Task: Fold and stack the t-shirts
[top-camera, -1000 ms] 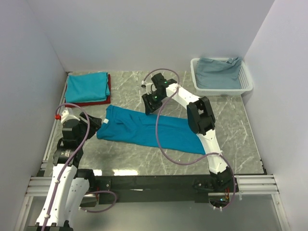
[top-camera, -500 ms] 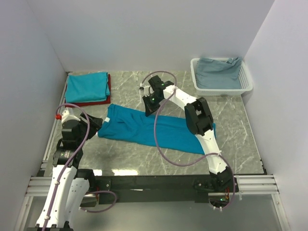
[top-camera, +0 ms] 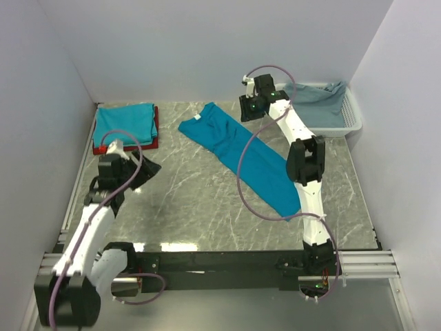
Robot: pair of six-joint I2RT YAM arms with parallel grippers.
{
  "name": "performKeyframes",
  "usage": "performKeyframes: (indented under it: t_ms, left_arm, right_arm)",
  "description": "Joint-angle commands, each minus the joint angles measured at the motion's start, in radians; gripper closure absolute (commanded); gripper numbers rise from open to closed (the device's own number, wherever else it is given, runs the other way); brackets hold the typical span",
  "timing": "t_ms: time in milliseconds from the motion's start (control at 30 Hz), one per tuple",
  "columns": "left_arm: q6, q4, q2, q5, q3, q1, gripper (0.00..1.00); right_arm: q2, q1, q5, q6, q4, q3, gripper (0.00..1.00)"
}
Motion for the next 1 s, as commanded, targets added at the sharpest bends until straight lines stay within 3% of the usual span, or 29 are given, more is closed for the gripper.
performKeyframes:
  t_ms: [0,133,267,333,467,733,967]
  left_arm:
    - [0.075,0.202,0.140,0.119,0.110,0.003,0.24]
    - [0.096,0.278,0.470,0.216,0.266,0.003,0.35]
    - [0.115,0.298,0.720,0.250,0.452,-0.002,0.39]
    - [0.135,0.289,0.855,0.252,0.575,-0.012,0.43]
    - [0.149,0.220,1.044,0.233,0.749,-0.036,0.46]
    - [0.146,0.094,1.340,0.166,1.079,-0.095,0.47]
    - [0.145,-0.029,1.458,0.014,1.228,-0.123,0.48]
  right_arm:
    - [-0.182,0.046,0.062,-0.121,0.078,-0.150,0.48]
    - [-0.327,0.045,-0.002,-0.231,0.075,-0.334,0.46]
    - [-0.537,0.068,-0.261,-0.392,0.026,-0.558,0.46]
    - [-0.657,0.104,-0.256,-0.458,0.135,-0.804,0.47]
    - [-0.956,0.161,-0.222,-0.515,0.305,-1.118,0.47]
    - [-1.044,0.163,-0.291,-0.457,0.219,-1.193,0.48]
    - [-1.036,0.161,-0.279,-0.459,0.221,-1.193,0.48]
